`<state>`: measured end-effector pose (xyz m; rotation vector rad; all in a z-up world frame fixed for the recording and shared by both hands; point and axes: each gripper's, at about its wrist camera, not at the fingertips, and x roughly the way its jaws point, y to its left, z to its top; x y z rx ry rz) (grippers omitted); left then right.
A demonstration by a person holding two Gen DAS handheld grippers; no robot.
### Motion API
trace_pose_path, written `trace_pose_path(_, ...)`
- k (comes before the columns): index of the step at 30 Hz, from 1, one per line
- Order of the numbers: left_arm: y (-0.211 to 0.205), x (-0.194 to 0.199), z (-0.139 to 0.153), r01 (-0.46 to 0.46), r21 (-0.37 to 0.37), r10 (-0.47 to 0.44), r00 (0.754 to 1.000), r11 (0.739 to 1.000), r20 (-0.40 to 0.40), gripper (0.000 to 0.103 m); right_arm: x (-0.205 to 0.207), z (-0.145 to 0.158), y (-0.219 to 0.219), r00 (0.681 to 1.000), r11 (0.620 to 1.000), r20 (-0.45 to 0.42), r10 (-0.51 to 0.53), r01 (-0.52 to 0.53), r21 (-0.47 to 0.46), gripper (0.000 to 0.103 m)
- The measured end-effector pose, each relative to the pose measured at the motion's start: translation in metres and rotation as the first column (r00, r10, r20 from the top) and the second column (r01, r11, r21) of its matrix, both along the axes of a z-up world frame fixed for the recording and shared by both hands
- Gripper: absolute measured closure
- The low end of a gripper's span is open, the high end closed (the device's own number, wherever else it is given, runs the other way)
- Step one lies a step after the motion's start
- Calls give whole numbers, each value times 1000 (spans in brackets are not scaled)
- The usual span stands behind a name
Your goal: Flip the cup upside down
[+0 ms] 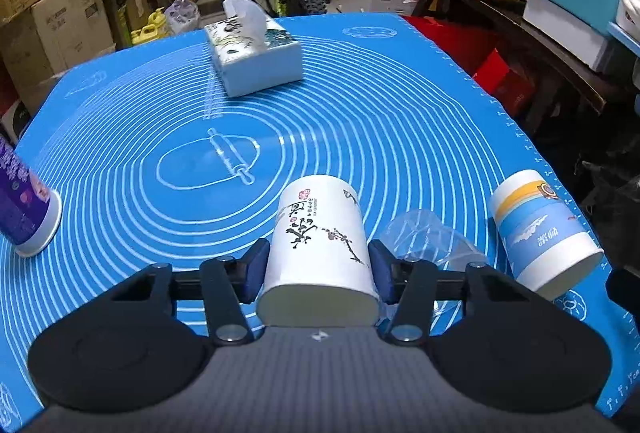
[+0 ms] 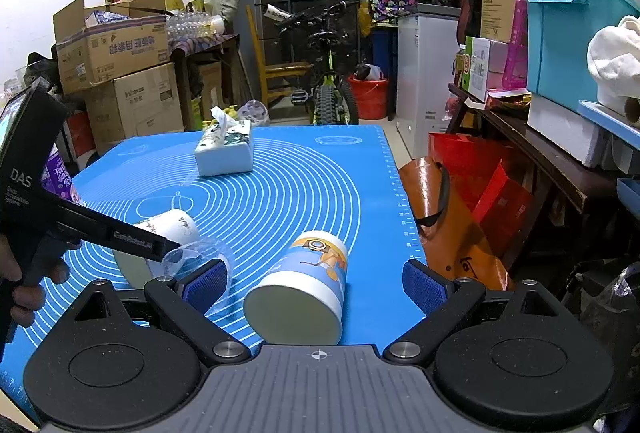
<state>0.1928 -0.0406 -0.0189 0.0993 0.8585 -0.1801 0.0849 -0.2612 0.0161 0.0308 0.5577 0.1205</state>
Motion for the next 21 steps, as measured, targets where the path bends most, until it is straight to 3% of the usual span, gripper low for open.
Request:
trace_pose_path(11,43,-54,23,-80,41,78,995,996,56,49,-18,11,16,999,999,8,44,-44,10,8)
trace_pose_path(21,81,-102,7,-145,15,145,989,989,-4,48,-31,1,64,989,991,-62,134,-134,17,8)
